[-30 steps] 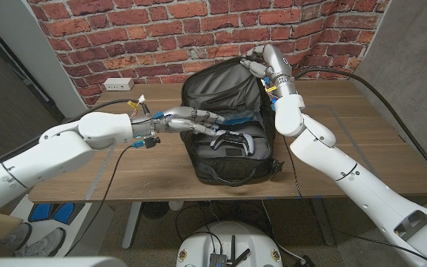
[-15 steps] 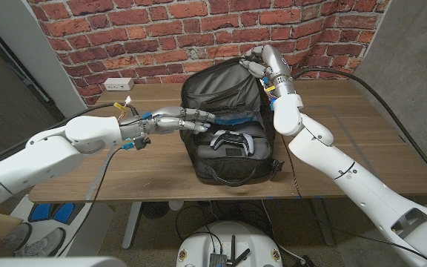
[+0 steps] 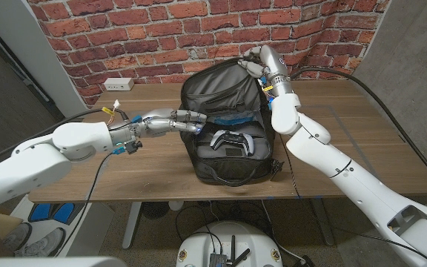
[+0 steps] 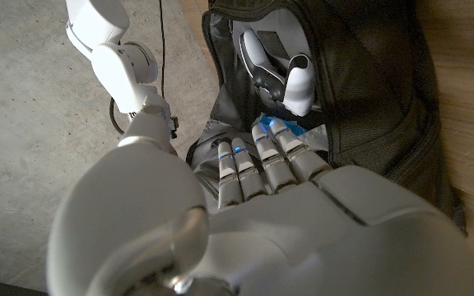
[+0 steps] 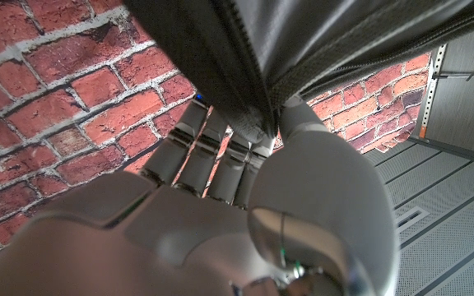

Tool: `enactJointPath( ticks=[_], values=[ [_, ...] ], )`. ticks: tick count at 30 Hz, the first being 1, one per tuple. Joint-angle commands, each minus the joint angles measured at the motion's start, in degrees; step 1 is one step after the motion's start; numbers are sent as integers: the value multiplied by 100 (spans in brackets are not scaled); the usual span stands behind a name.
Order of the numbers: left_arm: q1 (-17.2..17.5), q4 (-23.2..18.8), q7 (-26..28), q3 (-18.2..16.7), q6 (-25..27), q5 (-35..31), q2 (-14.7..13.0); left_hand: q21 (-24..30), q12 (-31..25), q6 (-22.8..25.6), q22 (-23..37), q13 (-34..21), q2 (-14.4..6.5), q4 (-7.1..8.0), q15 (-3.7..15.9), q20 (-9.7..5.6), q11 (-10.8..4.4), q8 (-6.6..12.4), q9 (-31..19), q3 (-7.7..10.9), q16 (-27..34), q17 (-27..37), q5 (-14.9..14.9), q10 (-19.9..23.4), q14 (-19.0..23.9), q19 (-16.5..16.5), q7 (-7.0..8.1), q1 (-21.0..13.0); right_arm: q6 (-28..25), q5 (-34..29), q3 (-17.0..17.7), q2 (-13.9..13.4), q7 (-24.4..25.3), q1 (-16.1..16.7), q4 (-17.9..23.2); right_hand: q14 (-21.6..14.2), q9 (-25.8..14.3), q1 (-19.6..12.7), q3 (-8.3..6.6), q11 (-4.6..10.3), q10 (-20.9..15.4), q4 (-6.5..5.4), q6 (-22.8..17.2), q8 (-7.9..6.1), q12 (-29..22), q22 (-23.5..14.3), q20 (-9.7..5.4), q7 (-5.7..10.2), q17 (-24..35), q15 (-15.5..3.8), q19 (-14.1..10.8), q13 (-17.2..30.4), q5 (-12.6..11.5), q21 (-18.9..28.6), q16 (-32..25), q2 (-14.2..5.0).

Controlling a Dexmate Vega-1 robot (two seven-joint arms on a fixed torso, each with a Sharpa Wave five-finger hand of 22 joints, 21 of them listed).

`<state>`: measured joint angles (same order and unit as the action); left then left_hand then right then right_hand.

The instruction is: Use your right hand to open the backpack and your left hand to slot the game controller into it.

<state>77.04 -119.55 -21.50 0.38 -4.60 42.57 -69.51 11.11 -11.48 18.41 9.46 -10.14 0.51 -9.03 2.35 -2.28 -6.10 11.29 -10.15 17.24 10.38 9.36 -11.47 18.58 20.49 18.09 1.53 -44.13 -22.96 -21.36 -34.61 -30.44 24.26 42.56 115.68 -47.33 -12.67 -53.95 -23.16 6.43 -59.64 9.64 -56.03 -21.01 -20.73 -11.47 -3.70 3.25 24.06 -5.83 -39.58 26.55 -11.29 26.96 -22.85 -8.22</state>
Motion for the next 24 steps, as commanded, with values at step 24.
enactJointPath(
  ticks=[24],
  values=[
    [1493,-330,-97,-2079,784,-839,1449,47,-25,158,32,0,-56,-17,569,-489,0,8,-14,16,47,4,11,151,233,169,32,17,-107,-26,-79,48,12,-28,6,-47,-8,-55,0,-2,-59,-28,-62,-31,44,1,-746,19,32,-681,30,22,-16,85,51,-65]
  ],
)
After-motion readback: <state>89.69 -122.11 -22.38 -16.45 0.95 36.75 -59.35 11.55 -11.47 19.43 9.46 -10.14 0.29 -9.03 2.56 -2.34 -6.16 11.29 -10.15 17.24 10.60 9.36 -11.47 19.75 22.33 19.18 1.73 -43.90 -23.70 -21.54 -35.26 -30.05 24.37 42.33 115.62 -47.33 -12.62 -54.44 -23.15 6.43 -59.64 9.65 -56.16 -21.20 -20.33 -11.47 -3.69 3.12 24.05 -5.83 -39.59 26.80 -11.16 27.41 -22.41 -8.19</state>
